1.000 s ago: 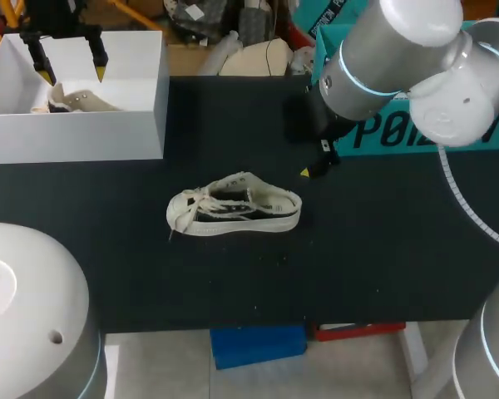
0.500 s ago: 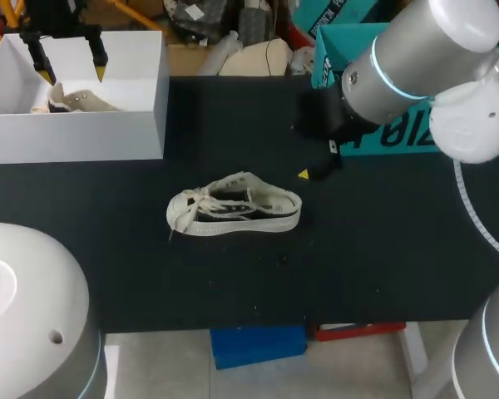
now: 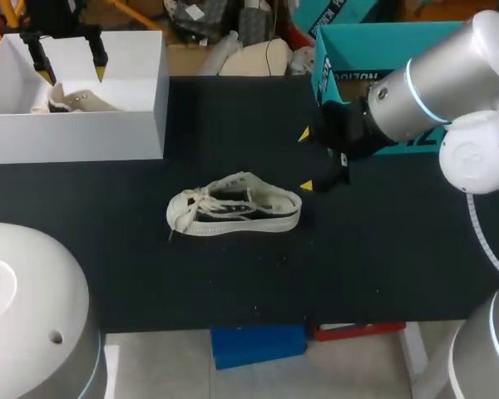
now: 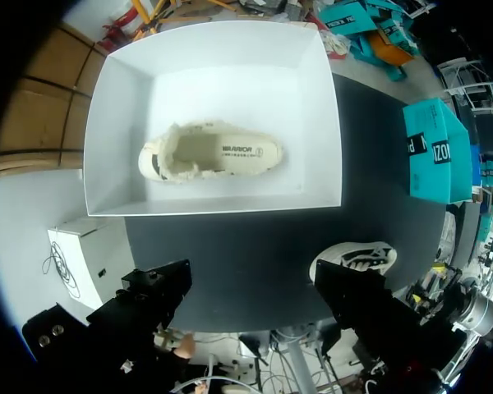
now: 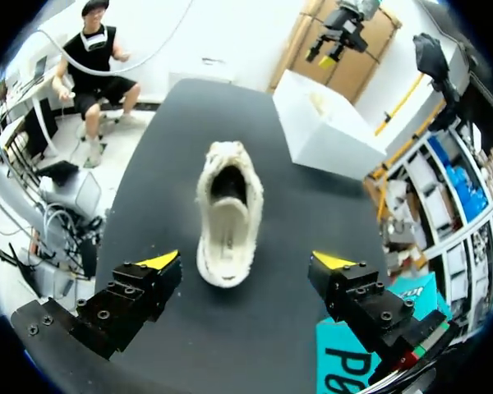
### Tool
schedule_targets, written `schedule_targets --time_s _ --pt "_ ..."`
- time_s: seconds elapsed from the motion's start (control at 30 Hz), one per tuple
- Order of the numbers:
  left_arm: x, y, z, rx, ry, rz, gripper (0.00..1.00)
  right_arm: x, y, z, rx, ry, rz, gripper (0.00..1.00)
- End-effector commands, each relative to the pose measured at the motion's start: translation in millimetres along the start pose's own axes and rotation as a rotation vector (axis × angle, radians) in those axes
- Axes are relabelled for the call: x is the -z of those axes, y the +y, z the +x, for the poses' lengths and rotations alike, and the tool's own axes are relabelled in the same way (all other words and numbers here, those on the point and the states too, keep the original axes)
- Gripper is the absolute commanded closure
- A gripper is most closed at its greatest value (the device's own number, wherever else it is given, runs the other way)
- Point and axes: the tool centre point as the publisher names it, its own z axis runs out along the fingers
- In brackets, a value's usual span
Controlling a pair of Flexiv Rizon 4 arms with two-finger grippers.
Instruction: Take the shoe out of the shoebox, open the shoe tongue, remove and reinsert the insole, then place the shoe into the shoebox
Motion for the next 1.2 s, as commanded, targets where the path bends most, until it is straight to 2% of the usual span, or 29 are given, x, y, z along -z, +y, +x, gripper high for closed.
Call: schedule_targets --time_s 0.03,0.33,0.6,0.9,1.2 --pt "0.5 0.2 0.4 0.001 -0.002 -0.002 0.0 -21.5 -12.2 3.1 -0.02 0.006 -0.134 0.0" --pt "0.5 0.2 0.4 0.001 -0.002 -0.002 0.0 -49.1 -26.5 11.0 -0.079 0.031 -0.265 0.0" --pt "0.5 0.2 0.4 0.001 -0.002 -0.002 0.0 -68.6 -33.2 12.6 -0.082 0.115 -0.353 0.0" --pt "0.5 0.2 0.4 0.001 -0.002 -0.002 0.0 -86.3 -35.6 11.8 -0.082 0.157 -0.383 0.0" --pt "0.5 0.2 0.4 0.001 -0.002 -0.002 0.0 -98.8 -37.2 15.8 -0.089 0.175 -0.376 0.0"
